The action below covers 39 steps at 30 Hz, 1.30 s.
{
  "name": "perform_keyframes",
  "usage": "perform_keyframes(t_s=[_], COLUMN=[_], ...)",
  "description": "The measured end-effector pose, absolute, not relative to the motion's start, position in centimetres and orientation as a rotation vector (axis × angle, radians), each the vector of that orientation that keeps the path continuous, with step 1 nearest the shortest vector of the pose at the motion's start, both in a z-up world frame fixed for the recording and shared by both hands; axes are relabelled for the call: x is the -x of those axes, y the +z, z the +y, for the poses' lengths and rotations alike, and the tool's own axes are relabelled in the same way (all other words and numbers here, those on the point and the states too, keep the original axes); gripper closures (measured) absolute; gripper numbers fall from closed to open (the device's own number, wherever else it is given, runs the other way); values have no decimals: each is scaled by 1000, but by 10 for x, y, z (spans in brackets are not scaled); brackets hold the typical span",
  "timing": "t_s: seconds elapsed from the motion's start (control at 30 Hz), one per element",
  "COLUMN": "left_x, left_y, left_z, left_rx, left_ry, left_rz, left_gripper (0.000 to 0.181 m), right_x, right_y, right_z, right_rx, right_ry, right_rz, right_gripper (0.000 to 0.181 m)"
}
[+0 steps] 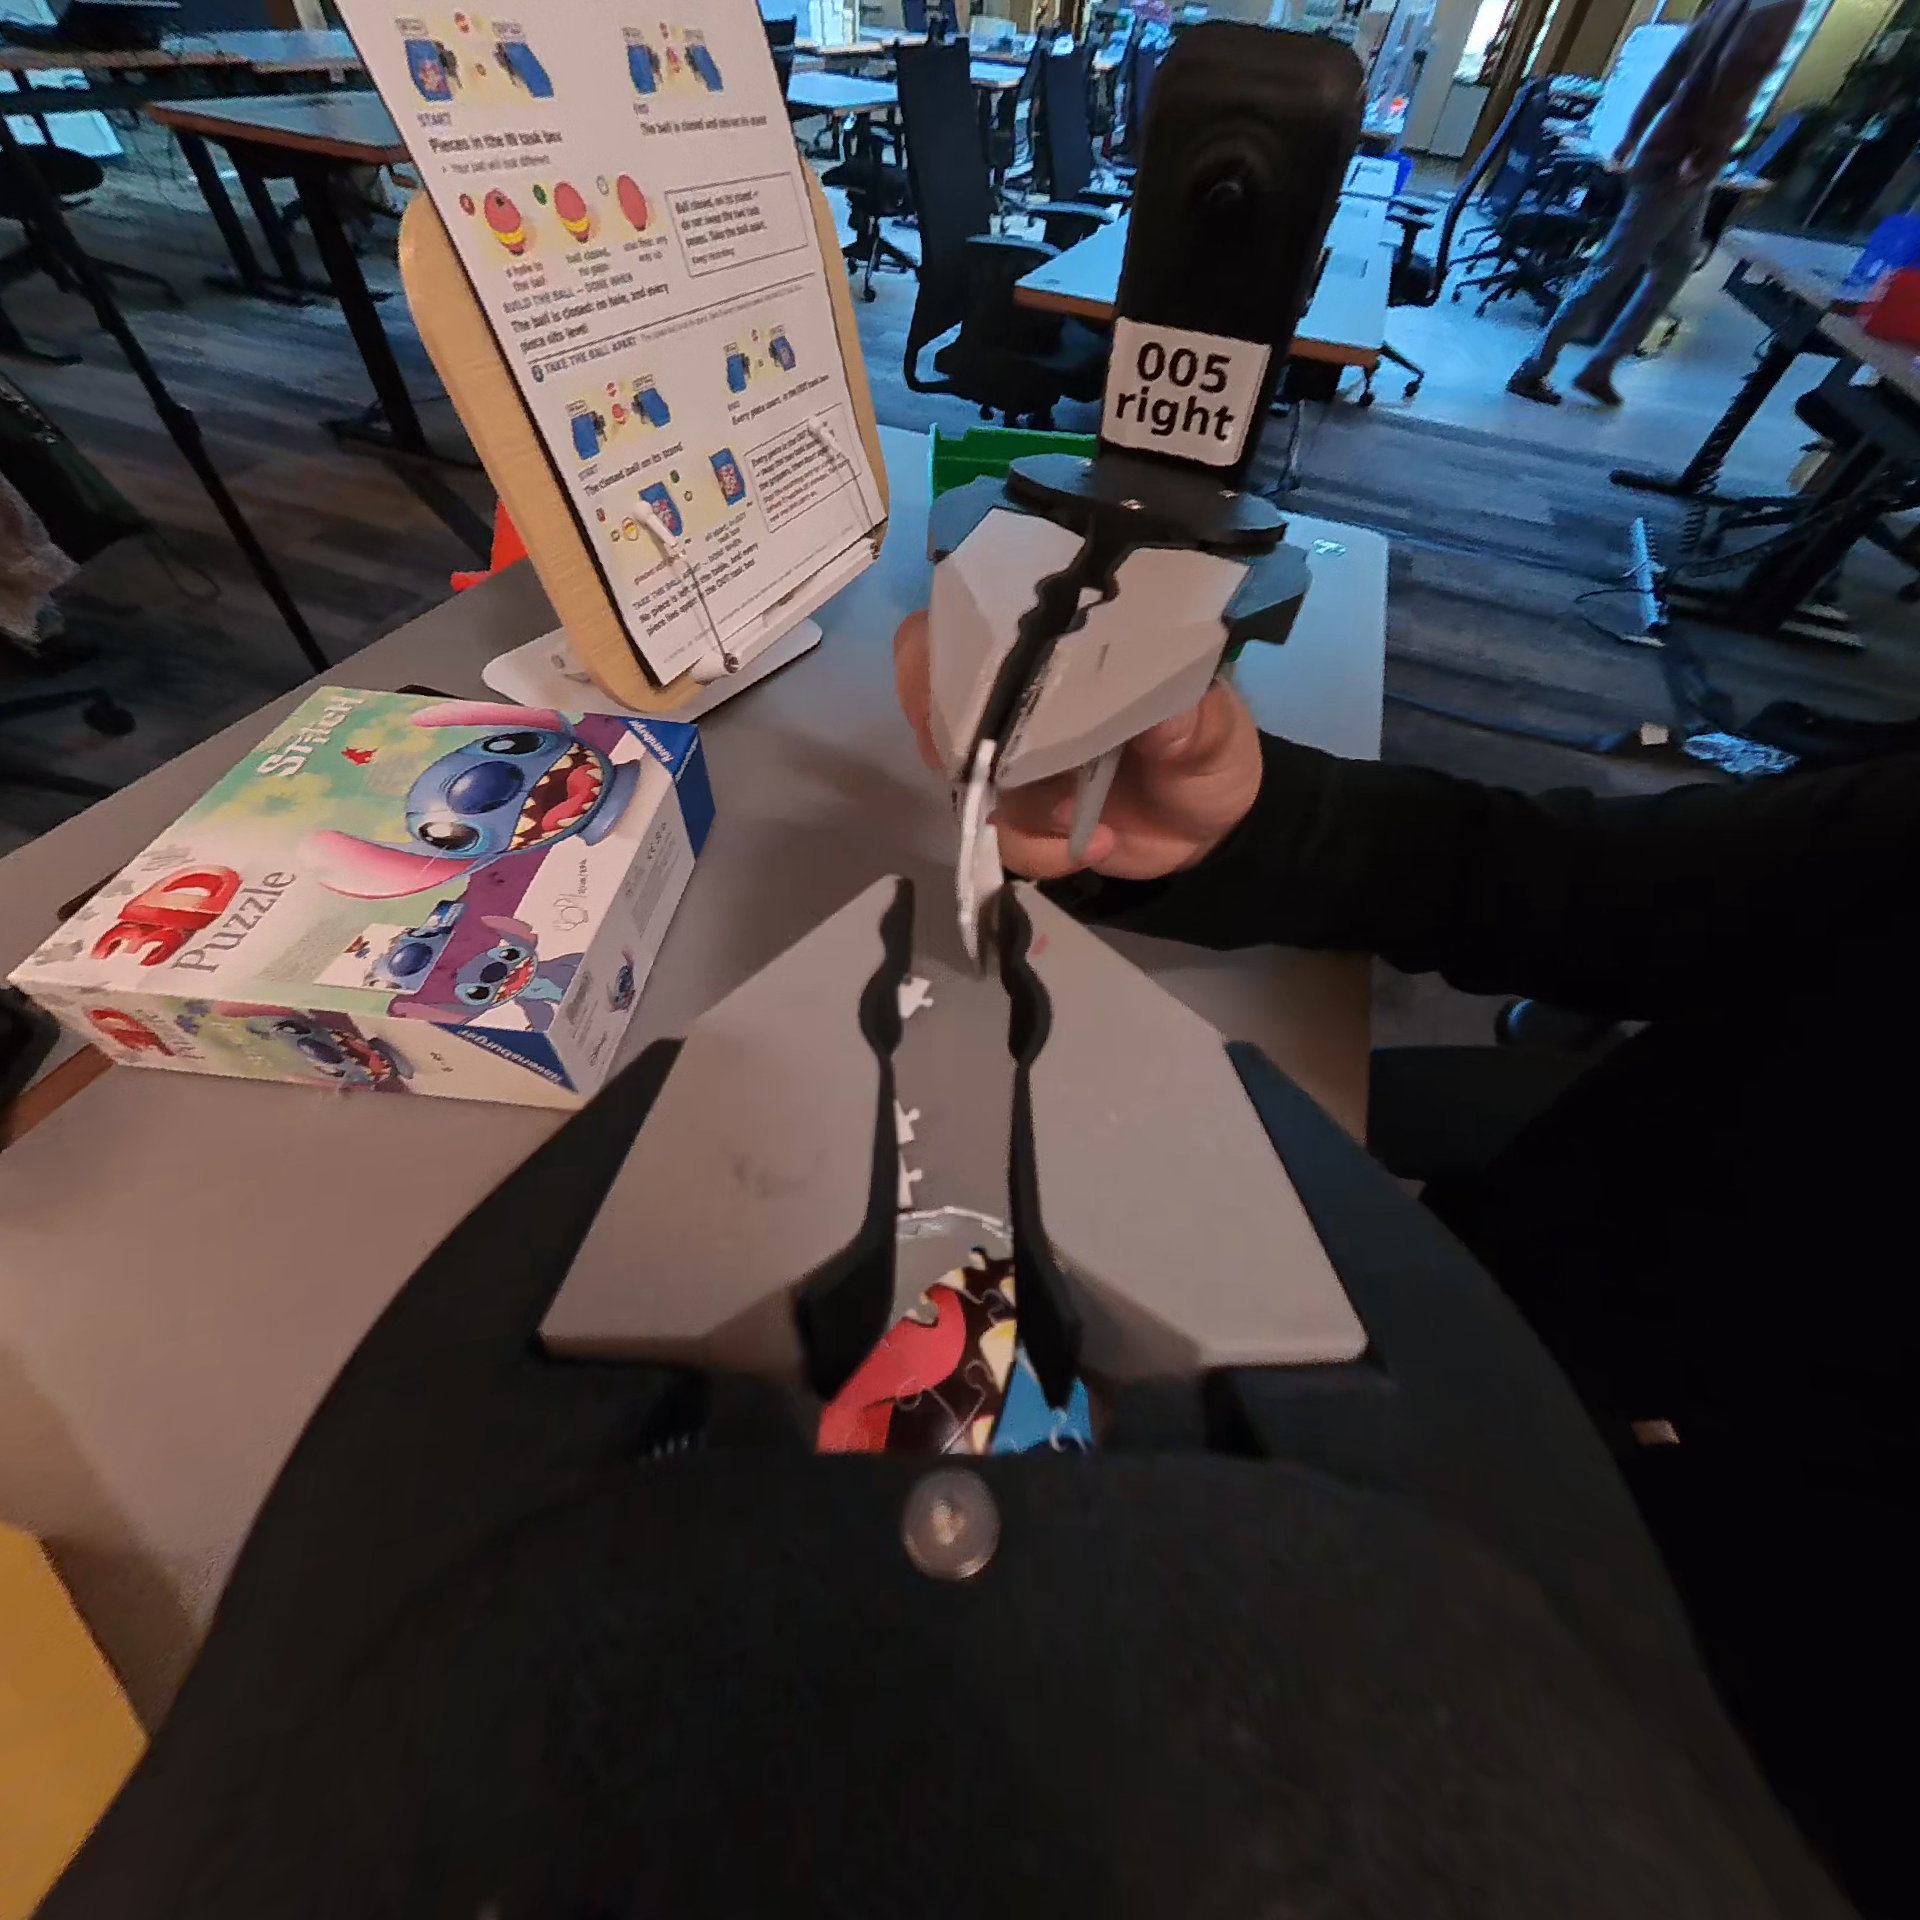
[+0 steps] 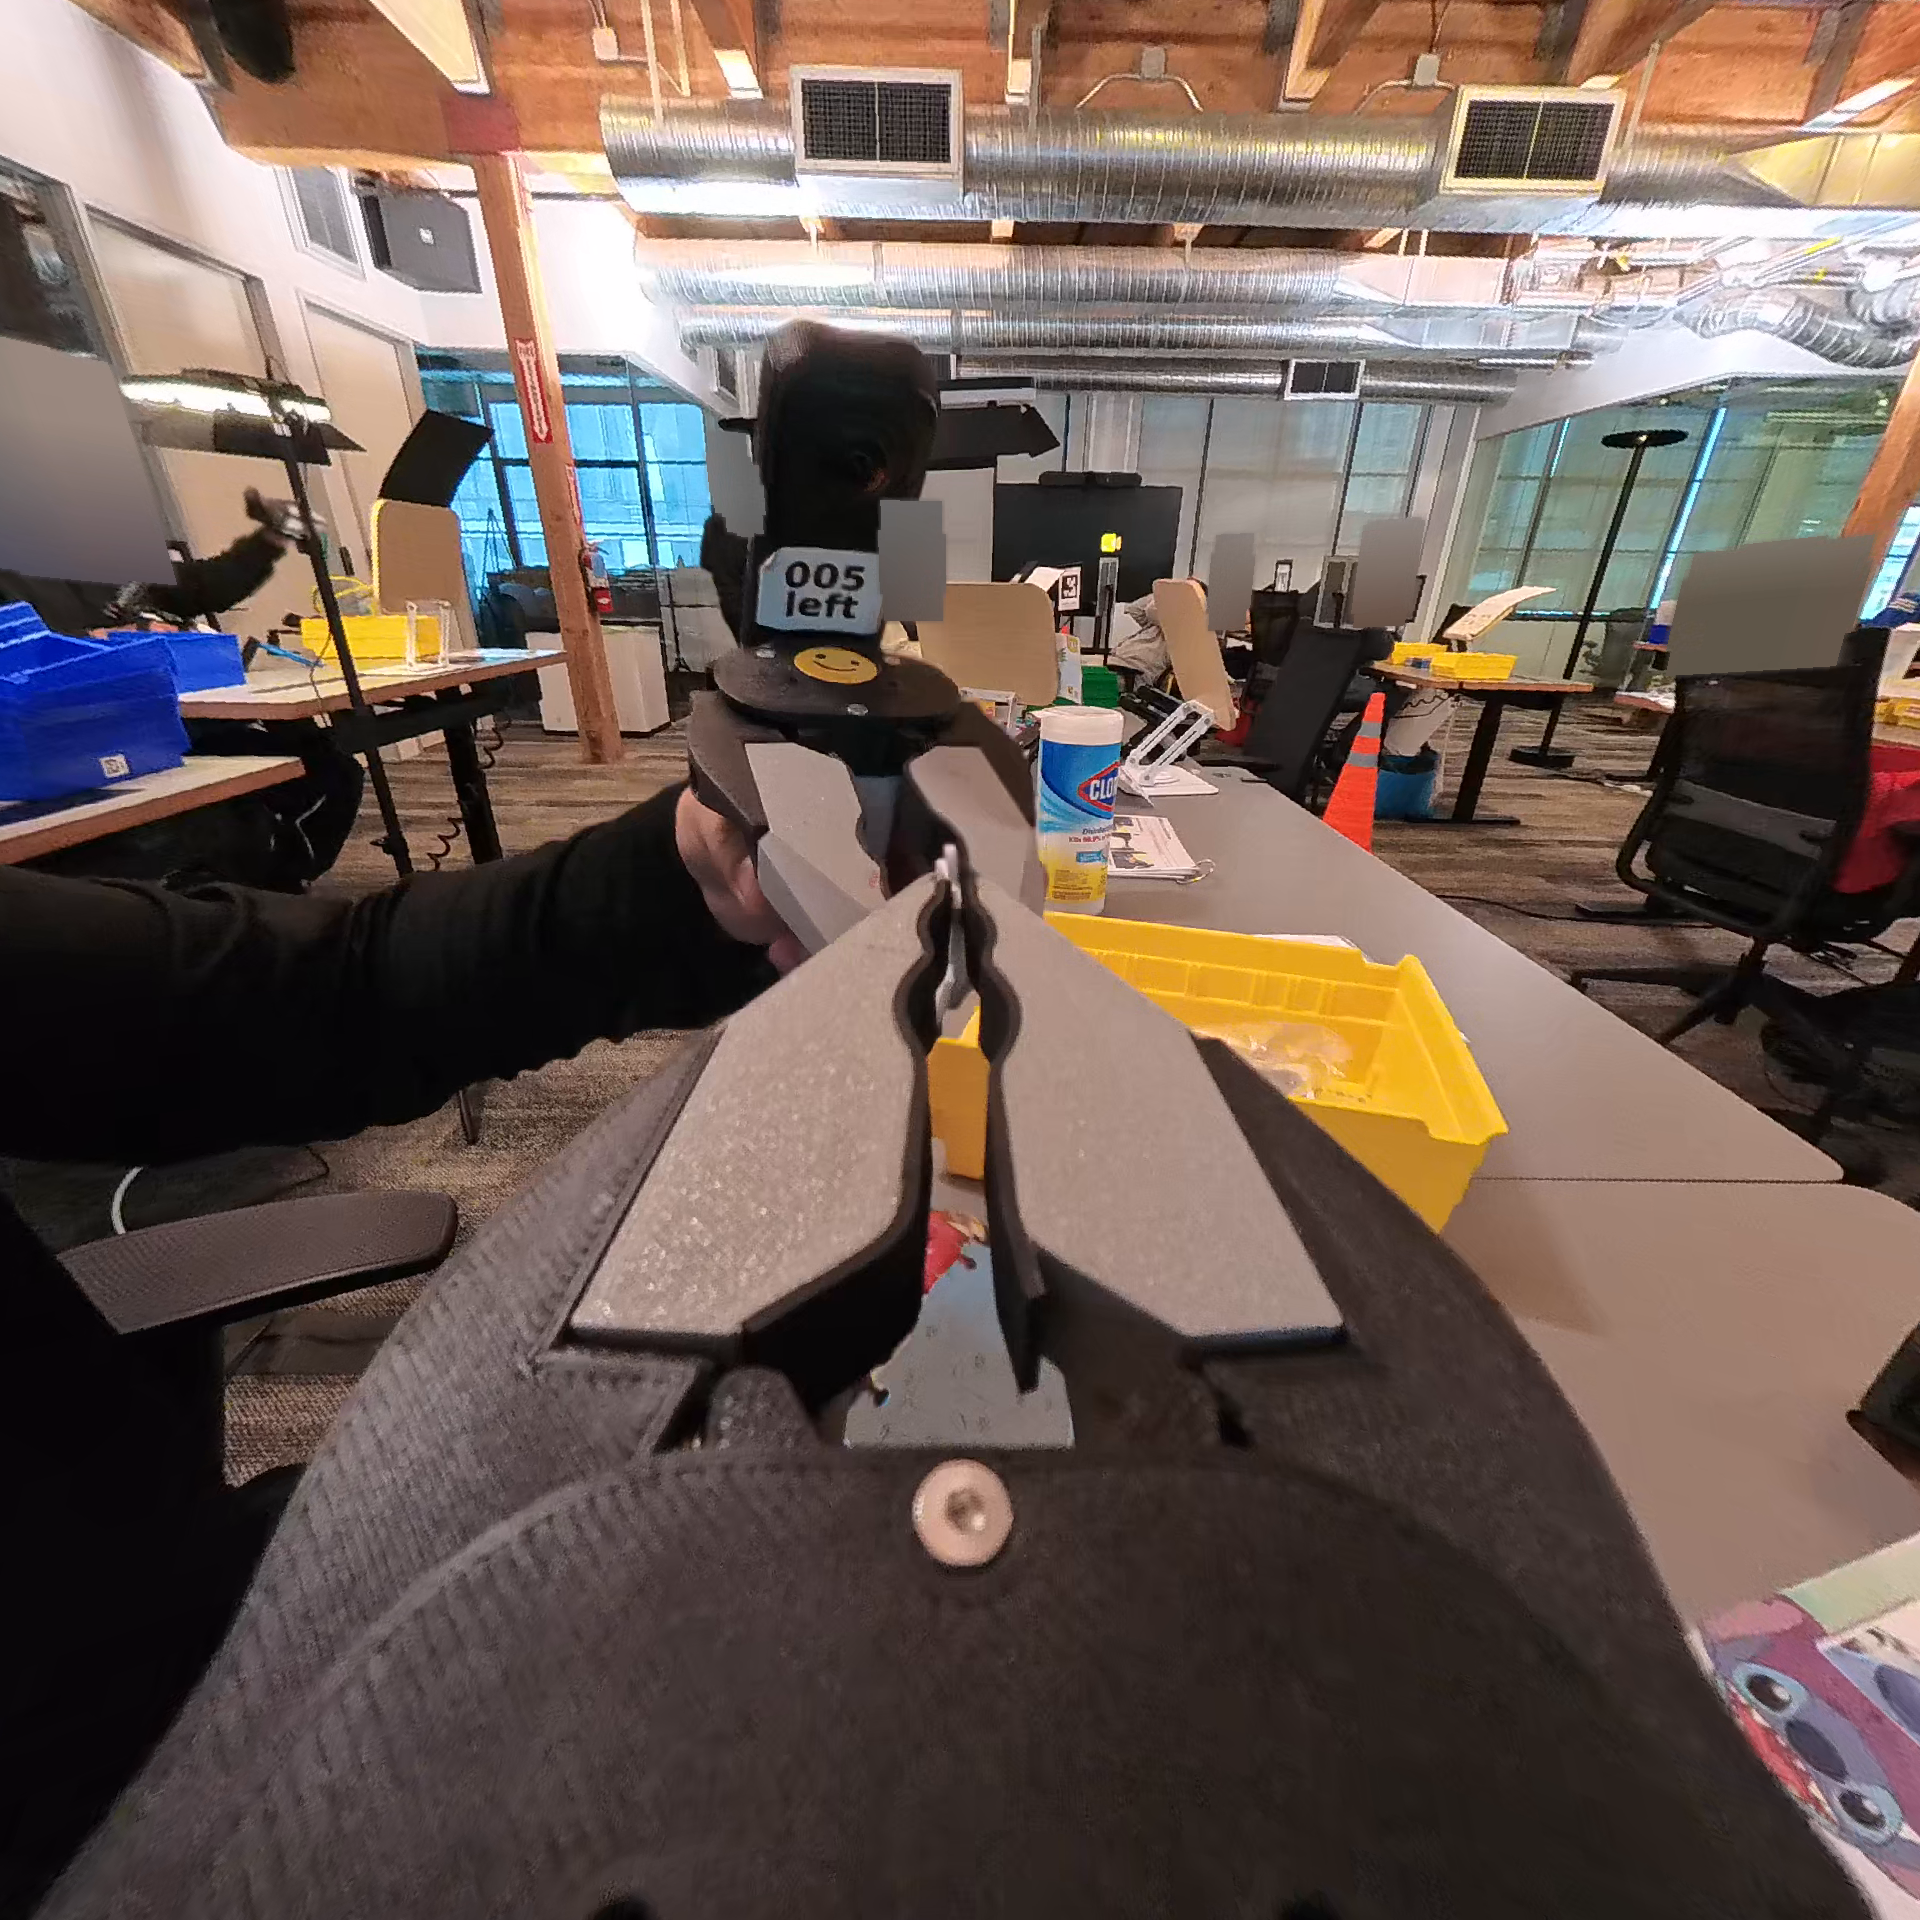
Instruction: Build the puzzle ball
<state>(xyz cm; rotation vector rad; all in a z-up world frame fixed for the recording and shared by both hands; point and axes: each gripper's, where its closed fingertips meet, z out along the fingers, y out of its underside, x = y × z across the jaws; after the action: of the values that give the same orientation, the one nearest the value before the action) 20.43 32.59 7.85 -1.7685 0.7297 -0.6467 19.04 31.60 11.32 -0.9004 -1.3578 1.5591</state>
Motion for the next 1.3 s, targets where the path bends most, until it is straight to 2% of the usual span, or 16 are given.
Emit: perform_keyframes(t_s=[0.07,0.2,0.83,1.0,1.3], left_x=[-206,-203,-182,-180,-183], left_y=[79,78,68,62,45], left_z=[324,324,319,318,311], left_rx=[1761,1779,1841,1860,1886], left_ry=[-664,-649,-567,-487,-485], left_rz=[737,741,709,734,750], left_gripper=[179,181,181,181,181], right_x=[-191,-191,-188,-184,-180], right_y=[115,113,94,88,80], right_z=[317,316,319,315,303], right_rx=[898,890,938,919,913], right_ry=[1567,1563,1504,1435,1424], right_rz=[-1344,-1361,-1486,-1529,-1580], right_gripper=[181,181,181,171,165])
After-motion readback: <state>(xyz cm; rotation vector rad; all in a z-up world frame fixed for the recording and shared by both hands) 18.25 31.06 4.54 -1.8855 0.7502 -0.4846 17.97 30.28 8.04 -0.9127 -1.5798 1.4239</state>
